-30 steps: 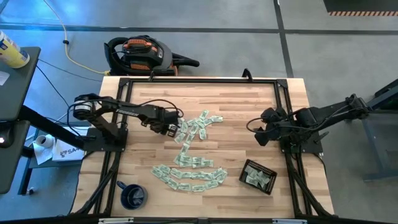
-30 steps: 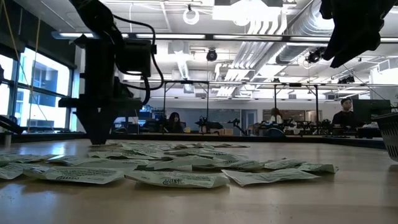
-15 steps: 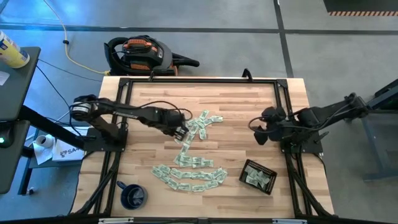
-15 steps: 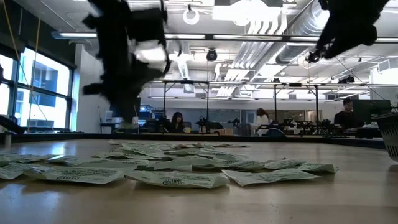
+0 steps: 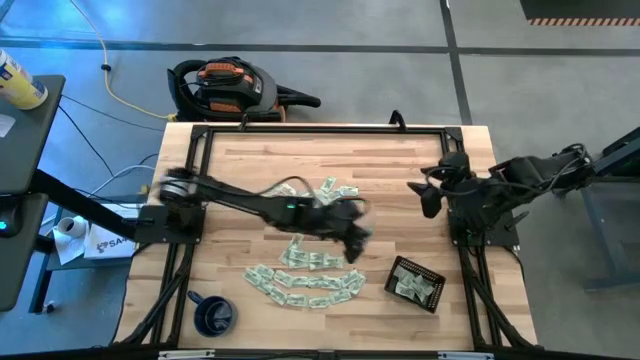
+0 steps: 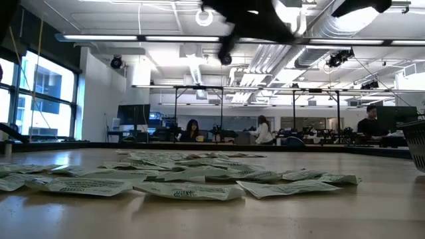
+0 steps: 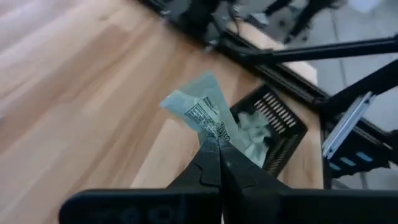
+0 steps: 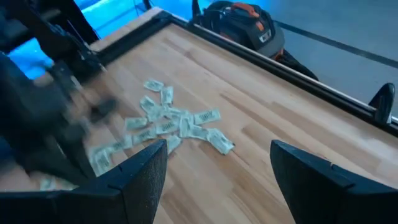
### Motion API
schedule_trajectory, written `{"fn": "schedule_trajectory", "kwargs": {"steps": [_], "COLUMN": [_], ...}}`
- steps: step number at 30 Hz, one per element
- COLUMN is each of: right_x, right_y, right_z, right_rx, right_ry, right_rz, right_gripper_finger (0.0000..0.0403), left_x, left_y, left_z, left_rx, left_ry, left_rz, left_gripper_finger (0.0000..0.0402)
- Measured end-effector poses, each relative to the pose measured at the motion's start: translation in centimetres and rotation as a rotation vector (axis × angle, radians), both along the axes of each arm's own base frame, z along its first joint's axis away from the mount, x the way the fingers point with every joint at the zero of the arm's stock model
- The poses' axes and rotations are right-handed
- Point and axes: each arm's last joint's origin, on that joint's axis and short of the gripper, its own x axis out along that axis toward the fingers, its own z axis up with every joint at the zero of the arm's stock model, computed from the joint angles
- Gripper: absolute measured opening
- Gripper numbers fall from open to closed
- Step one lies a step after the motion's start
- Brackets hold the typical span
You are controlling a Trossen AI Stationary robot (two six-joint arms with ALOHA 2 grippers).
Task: Pick and place Stevia / Truvia into bins
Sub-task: Put the stevia packet into the black bin, then adjust the black bin
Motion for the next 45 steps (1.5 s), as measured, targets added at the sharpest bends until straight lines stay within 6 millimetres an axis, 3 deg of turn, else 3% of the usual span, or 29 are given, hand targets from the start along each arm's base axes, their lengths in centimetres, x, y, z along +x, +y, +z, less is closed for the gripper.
{"fn": "schedule_trajectory", "kwargs": {"steps": [7,12,15,24,28,33,38,45], "right_x": [-0.5,-0.4,-0.4,-0.5,-0.9,-1.7,-1.8,0.9], "right_y": [0.1,0.1,0.1,0.1,0.0,0.0,0.4,4.5], "right_z": [0.7,0.5,0.5,0.4,0.0,-1.4,-3.6,-9.2], "right_rx": [0.025,0.022,0.021,0.015,0.045,0.116,0.210,0.386], "right_ry": [-0.012,0.011,0.014,0.028,0.089,0.243,0.379,0.515], "right_rz": [0.010,0.005,0.006,0.005,0.017,0.013,0.064,0.322], "right_gripper_finger": [0.0275,0.0275,0.0275,0.0275,0.0275,0.0275,0.0275,0.0275], "left_x": [7.6,10.1,10.9,10.8,9.5,6.1,4.1,2.1], "left_y": [-2.8,-3.8,-4.1,-4.2,-3.6,-3.1,-2.5,-2.1], "left_z": [-2.0,-4.8,-5.8,-6.7,-5.7,-2.5,-2.0,-2.1], "left_rx": [-0.004,-0.009,-0.042,-0.099,-0.079,0.151,0.231,0.329], "left_ry": [0.001,0.085,0.075,0.121,0.231,0.422,0.583,0.770], "left_rz": [-0.187,-0.216,-0.257,-0.251,-0.274,-0.207,-0.215,-0.111], "left_gripper_finger": [0.0029,0.0029,0.0051,0.0169,0.0200,0.0199,0.0179,0.0156]}}
